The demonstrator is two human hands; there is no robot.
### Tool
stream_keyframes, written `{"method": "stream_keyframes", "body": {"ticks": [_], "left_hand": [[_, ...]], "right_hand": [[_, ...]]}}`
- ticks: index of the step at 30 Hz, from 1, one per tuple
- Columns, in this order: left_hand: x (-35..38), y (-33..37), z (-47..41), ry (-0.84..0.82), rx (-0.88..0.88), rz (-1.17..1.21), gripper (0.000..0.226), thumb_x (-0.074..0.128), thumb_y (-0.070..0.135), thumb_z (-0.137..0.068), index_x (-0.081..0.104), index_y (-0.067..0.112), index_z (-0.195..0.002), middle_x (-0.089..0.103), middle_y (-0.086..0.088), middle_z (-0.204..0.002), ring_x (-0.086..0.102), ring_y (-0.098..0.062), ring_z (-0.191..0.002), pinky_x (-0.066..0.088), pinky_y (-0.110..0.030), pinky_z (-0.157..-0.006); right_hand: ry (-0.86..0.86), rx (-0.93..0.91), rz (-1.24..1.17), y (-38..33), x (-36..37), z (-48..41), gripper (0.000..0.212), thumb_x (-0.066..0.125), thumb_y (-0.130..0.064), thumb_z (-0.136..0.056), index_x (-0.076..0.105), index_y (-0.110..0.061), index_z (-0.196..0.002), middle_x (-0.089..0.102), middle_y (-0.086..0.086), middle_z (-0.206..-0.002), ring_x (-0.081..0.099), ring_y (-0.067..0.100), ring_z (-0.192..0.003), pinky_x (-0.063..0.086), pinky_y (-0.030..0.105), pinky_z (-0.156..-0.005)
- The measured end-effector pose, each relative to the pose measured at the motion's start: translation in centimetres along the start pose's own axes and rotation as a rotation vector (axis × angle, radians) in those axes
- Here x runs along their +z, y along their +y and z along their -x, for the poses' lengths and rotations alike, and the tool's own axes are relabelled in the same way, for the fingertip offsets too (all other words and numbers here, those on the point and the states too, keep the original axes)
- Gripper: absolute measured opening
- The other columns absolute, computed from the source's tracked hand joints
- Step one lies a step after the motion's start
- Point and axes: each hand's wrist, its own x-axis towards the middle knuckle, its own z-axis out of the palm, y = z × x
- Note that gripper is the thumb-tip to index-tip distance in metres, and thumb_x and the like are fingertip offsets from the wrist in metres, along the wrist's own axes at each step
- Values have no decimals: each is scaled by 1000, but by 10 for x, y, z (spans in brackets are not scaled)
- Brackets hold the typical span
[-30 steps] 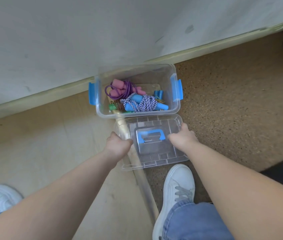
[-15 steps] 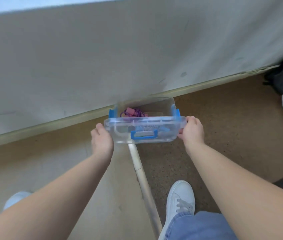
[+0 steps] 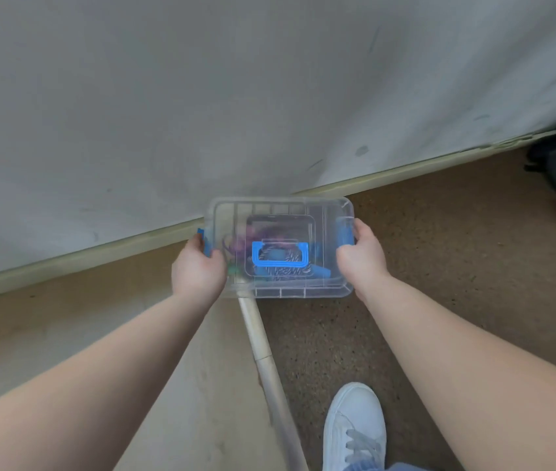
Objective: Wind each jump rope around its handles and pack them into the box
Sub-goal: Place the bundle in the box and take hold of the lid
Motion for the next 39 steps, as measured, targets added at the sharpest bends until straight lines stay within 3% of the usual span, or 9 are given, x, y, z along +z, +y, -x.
{"method": "stream_keyframes", "body": {"ticks": [5, 10, 14, 16, 19, 22, 24, 29, 39], "left_hand": [[13, 2, -22, -15, 6, -107, 53, 49, 27, -92, 49, 14, -144, 61, -12, -135, 58, -37, -119, 49, -46, -100], [12, -3, -31, 11, 63, -195, 44, 52, 12, -90, 58, 13, -134, 67, -13, -121, 60, -37, -109, 48, -31, -84], [8, -8, -39, 7, 96, -232, 48, 61, 17, -89, 58, 16, -137, 65, -9, -131, 60, -32, -117, 46, -32, -96], [6, -10, -44, 18, 97, -200, 46, 64, 22, -88, 59, 20, -134, 58, -11, -133, 61, -33, -112, 47, -34, -99], [10, -14, -47, 24, -54, -158, 62, 67, 34, -85, 46, 20, -142, 45, -14, -136, 57, -37, -113, 50, -44, -98], [17, -18, -45, -56, -260, -70, 58, 60, 43, -90, 45, 6, -131, 58, -15, -110, 58, -33, -88, 49, -34, -72], [22, -23, -40, -54, -255, 7, 42, 58, 44, -91, 53, 10, -113, 58, -8, -86, 55, -28, -73, 43, -31, -61], [25, -27, -34, 89, 23, -70, 22, 58, 36, -92, 65, 15, -95, 66, -3, -79, 61, -31, -79, 46, -32, -66], [24, -35, -32, 133, 134, -191, 28, 51, 35, -94, 65, 15, -82, 63, -7, -67, 57, -36, -75, 44, -34, -61]], "right_hand": [[22, -42, 63, -1, 6, -25, 59, 48, -1, -96, 49, -33, -146, 61, -3, -122, 52, 16, -101, 46, 27, -77], [36, -16, 212, 10, 16, -38, 65, 47, -3, -96, 43, -36, -151, 61, 4, -135, 58, 28, -119, 51, 35, -94], [-35, 31, 382, 24, 16, -45, 64, 38, -15, -105, 23, -50, -156, 54, 10, -125, 42, 32, -127, 43, 39, -101], [-25, 7, 406, 29, 17, -46, 59, 36, -18, -107, 24, -49, -155, 45, 8, -139, 35, 31, -131, 38, 41, -105], [22, -1, 311, 33, 19, -46, 63, 42, -15, -104, 23, -41, -158, 23, 8, -161, 34, 33, -141, 35, 44, -112], [38, 73, 154, 33, 18, -45, 70, 48, -16, -103, 11, -29, -162, 35, 11, -160, 45, 35, -138, 42, 46, -108], [119, 46, 157, 35, 16, -43, 68, 57, -21, -99, 25, -23, -159, 49, 9, -150, 52, 32, -131, 45, 45, -106], [183, 0, 156, 37, 18, -41, 39, 61, -24, -96, 63, -23, -135, 66, 6, -127, 65, 27, -108, 53, 35, -88], [233, 27, 201, 29, 20, -36, 42, 60, -19, -98, 62, -25, -139, 68, 0, -132, 65, 25, -115, 49, 27, -80]]}}
